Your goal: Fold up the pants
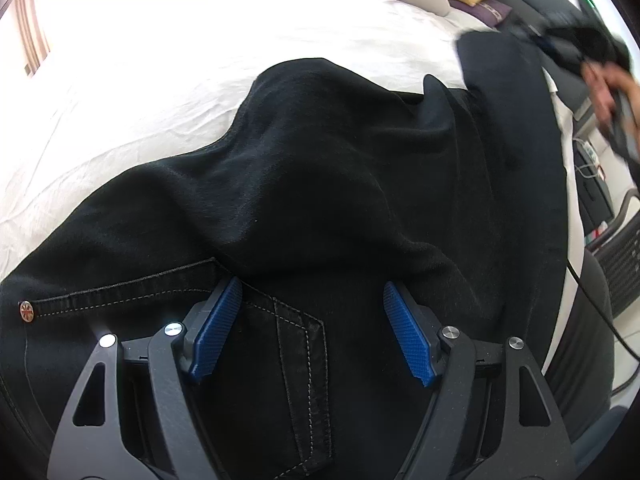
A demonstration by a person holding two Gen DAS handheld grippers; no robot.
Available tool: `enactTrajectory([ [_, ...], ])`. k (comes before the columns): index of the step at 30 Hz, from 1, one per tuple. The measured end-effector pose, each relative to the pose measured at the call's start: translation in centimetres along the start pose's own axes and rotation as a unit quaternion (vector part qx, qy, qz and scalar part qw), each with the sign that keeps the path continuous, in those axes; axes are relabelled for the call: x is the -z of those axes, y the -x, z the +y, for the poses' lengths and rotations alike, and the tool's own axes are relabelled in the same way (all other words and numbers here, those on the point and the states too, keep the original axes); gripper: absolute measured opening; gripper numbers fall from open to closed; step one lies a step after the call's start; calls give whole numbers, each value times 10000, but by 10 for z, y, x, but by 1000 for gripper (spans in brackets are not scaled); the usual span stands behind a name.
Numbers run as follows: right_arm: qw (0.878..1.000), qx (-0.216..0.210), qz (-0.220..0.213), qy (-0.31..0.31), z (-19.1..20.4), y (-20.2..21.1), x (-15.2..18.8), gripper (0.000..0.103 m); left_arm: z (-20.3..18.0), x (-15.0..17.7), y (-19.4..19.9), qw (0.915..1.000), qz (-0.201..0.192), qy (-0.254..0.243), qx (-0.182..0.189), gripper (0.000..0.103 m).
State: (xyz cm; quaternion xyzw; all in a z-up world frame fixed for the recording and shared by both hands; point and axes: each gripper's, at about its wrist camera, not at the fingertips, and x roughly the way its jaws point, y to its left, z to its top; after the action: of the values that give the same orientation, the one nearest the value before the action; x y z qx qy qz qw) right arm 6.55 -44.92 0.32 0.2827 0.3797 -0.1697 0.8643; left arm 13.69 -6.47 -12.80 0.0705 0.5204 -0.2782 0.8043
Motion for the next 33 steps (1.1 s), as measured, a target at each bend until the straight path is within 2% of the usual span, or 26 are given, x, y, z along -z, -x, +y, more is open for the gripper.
enactTrajectory([
  [5, 9949, 76, -269, -970, -87, 38, 39, 8, -1, -2, 1, 9998, 73, 139, -79, 72],
  [8, 9857, 86, -232, -1665, -138, 41, 75, 8, -4, -7, 3, 9995, 107, 253, -141, 72],
  [11, 9770, 69, -203, -2122, -167, 34, 102, 8, -6, -11, 4, 9989, 105, 393, -213, 73],
  [15, 9675, 84, -215, -2517, -190, 26, 118, 8, -8, -14, 5, 9979, 113, 554, -313, 75],
  [21, 9628, -43, -283, -2686, -205, 26, 124, 8, -17, -14, -2, 9971, 108, 599, -455, 80],
  [23, 9611, -280, -209, -2741, -206, 26, 127, 8, -20, -13, -3, 9969, 100, 586, -511, 81],
  [25, 9559, -509, 49, -2892, -210, 19, 128, 11, -22, -13, -4, 9969, 93, 571, -531, 82],
  [26, 9503, -600, 143, -3051, -214, 16, 128, 13, -22, -13, -4, 9969, 89, 568, -532, 82],
  [28, 9407, -809, 105, -3292, -219, 16, 129, 33, -21, -12, -4, 9970, 78, 566, -517, 82],
  [30, 9368, -899, 47, -3381, -220, 17, 126, 40, -22, -12, -7, 9971, 68, 562, -512, 82],
  [33, 9428, -716, 196, -3249, -214, 9, 117, 41, -21, -10, -5, 9972, 54, 542, -517, 82],
])
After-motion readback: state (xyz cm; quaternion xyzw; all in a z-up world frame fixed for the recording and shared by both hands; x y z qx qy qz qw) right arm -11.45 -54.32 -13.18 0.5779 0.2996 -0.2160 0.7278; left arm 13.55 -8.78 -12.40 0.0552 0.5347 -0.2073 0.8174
